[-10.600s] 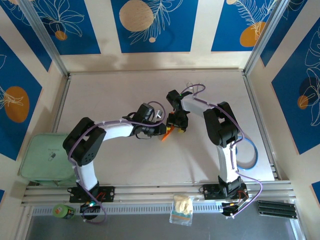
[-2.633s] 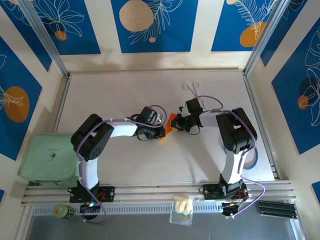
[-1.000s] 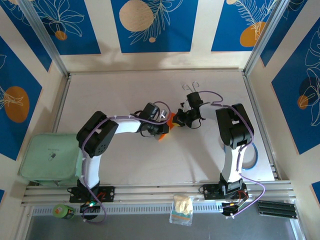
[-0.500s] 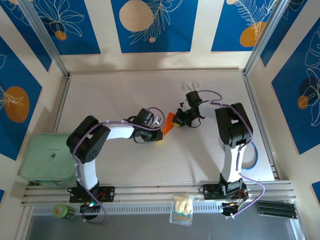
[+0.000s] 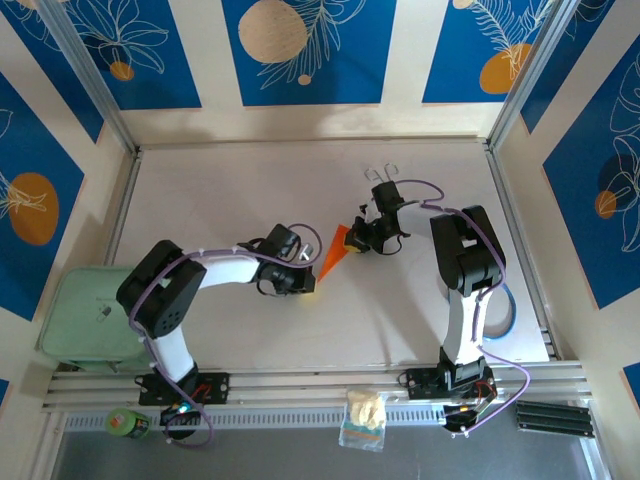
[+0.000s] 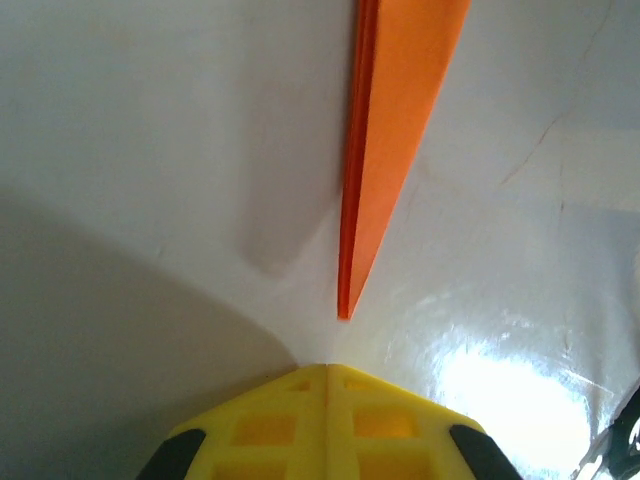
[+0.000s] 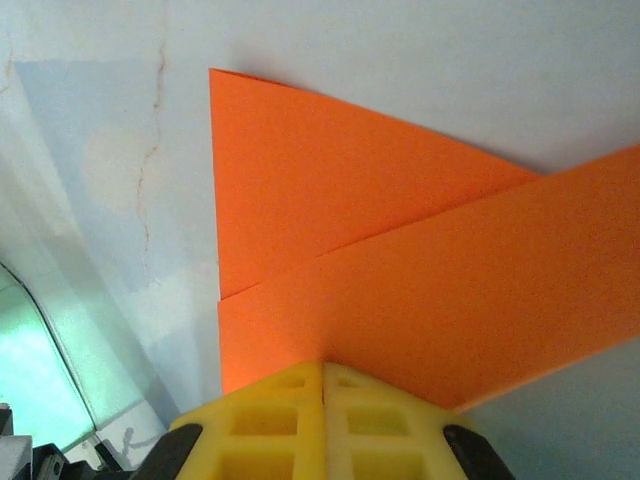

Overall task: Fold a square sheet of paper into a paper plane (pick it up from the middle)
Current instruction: Fold the wing for the fifth time at the center of the table.

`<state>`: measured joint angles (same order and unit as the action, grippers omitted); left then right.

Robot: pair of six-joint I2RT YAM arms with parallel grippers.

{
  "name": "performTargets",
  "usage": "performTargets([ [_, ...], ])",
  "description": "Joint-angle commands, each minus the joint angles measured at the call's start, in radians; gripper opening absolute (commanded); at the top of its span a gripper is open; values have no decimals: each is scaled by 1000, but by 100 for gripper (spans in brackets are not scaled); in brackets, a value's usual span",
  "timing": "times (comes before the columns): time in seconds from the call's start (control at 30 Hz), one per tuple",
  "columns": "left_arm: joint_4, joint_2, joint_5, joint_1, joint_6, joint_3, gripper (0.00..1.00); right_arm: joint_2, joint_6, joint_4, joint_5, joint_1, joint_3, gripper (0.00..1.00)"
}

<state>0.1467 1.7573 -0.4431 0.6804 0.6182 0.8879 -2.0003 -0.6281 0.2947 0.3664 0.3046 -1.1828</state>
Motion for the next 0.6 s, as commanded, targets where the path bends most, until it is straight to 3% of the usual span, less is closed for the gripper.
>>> performTargets([
  [0.0,44,-65,7,2,-12,32,0,-27,21,-5,-10,21,27,3],
  [0.2,-57,-82,24,-1,23,66,1,26,16,-59,53,85,52,4],
  [0.57,-30,79,83,-6,23,135,0,12,20,-74,96,124,32,4],
])
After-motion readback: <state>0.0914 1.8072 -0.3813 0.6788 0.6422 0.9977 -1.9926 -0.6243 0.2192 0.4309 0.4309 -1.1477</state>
